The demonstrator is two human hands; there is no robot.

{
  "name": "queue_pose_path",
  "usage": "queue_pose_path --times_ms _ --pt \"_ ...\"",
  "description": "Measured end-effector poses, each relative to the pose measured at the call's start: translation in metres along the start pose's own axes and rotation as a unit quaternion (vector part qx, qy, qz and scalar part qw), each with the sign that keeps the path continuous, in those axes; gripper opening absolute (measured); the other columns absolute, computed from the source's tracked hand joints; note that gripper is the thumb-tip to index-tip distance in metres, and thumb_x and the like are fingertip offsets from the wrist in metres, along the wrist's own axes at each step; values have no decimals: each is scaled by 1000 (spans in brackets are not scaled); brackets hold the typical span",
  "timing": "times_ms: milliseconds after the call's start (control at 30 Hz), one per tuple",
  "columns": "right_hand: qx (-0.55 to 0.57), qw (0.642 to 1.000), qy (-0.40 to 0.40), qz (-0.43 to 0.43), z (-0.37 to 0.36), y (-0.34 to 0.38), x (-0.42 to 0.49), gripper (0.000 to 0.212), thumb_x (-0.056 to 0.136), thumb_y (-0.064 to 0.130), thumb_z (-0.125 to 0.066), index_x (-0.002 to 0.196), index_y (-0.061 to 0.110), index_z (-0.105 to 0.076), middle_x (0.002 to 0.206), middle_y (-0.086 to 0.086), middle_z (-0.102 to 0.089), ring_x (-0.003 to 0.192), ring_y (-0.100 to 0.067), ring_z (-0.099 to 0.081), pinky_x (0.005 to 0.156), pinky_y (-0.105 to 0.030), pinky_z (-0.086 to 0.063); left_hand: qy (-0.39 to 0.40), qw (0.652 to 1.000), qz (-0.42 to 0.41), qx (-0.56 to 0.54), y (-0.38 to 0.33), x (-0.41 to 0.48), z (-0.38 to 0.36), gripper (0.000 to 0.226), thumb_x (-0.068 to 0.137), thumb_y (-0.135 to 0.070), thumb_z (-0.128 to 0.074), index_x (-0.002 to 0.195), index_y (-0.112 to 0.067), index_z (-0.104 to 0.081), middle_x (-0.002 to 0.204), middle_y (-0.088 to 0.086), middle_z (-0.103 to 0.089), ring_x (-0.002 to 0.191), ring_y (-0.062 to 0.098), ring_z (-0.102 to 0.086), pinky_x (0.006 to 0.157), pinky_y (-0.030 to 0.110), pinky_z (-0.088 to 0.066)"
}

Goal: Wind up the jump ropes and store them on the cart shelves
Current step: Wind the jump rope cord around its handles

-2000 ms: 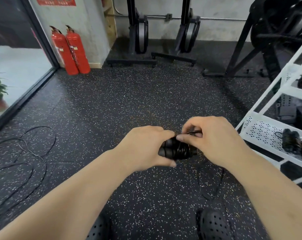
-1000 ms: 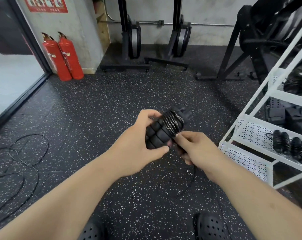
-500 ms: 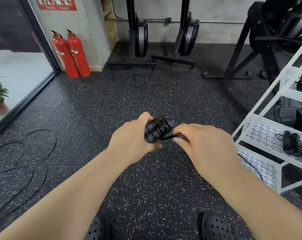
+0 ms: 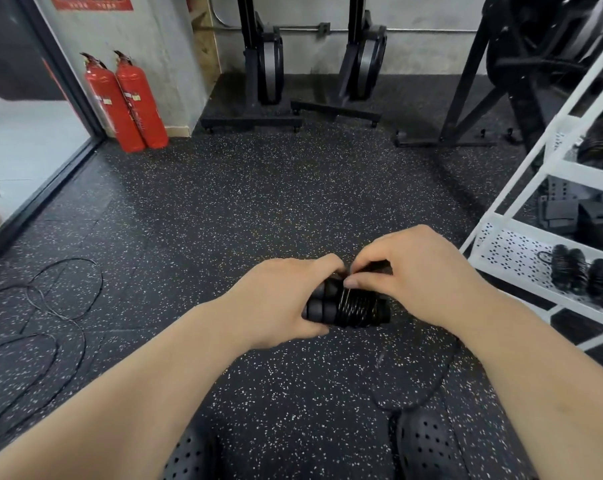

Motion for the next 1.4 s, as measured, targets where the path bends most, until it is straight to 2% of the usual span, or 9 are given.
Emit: queue_pose_path --times_ms 233,467,600,700,867,1033,1200,1300,1400 --pt "195 978 71 -32 10 -20 2 23 69 49 -96 79 35 -81 81 14 -77 79 -4 -71 82 -32 -55 20 998 -46 -36 -17 -3 4 83 82 -49 -87 141 -38 -30 114 -22 -63 100 11 -59 93 37 -50" --pt "387 915 108 -35 15 -37 -1 25 80 38 -84 86 14 -82 81 -3 -75 74 -10 -66 69 -20 -51 -14 975 -53 -217 -38 -17 22 79 81 -34 -94 136 -44 -38 115 -19 -70 103 13 -68 91 38 -52" --pt "444 887 97 -81 5 -32 -2 30 94 33 -77 92 4 -77 79 -4 -73 71 -13 -65 64 -24 -52 -89 950 -24 -300 -39 -22 27 76 77 -28 -97 131 -48 -49 119 -22 -72 116 5 -68 100 22 -49" --pt "393 908 43 -139 -20 -25 1 23 103 10 -61 88 17 -77 83 -13 -76 78 -22 -63 78 -36 -52 -136 933 35 -330 -32 -20 27 69 76 -31 -97 126 -47 -52 119 -32 -70 114 -7 -66 94 9 -45" --pt "266 954 22 -134 -44 6 5 47 112 38 -46 69 26 -61 58 6 -63 47 -3 -48 58 -31 -39 -206 904 136 -350 -4 -6 20 61 79 -31 -96 119 -42 -51 109 -28 -74 98 -4 -71 88 26 -55" --pt "127 985 60 -105 -53 25 -4 23 110 41 -50 95 28 -62 71 5 -63 58 -11 -57 55 -32 -40 -191 921 219 -261 24 1 12 61 82 -35 -90 121 -40 -43 99 -16 -70 80 1 -67 64 20 -46" --pt "-101 994 -10 -50 -50 43 -12 24 112 44 -41 114 32 -61 93 10 -52 79 -18 -59 65 -35 -44 -168 935 245 -192 32 5 2 60 81 -35 -87 118 -35 -39 96 -15 -66 82 8 -66 69 35 -55" --pt "-168 984 -48 -25 -53 47 -13 9 105 38 -61 101 30 -61 85 9 -42 60 -17 -43 52 -31 -33 -165 939 256 -162 31 7 -2 59 81 -42 -88 114 -31 -41 97 -14 -66 86 12 -65 75 36 -55" --pt "-216 976 4 -34 -54 49 -12 36 71 26 -94 81 28 -59 72 10 -37 49 -16 -26 43 -26 -7 -147 949 258 -106 30 10 -4 60 80 -49 -89 116 -28 -45 107 -6 -67 94 21 -66 84 42 -57"
Point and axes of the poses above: each hand's wrist, its own x-axis towards the middle knuckle, its own z-axis out of the back of the hand, y = z × x, the point moved 2 cm from there along x, towards the middle knuckle
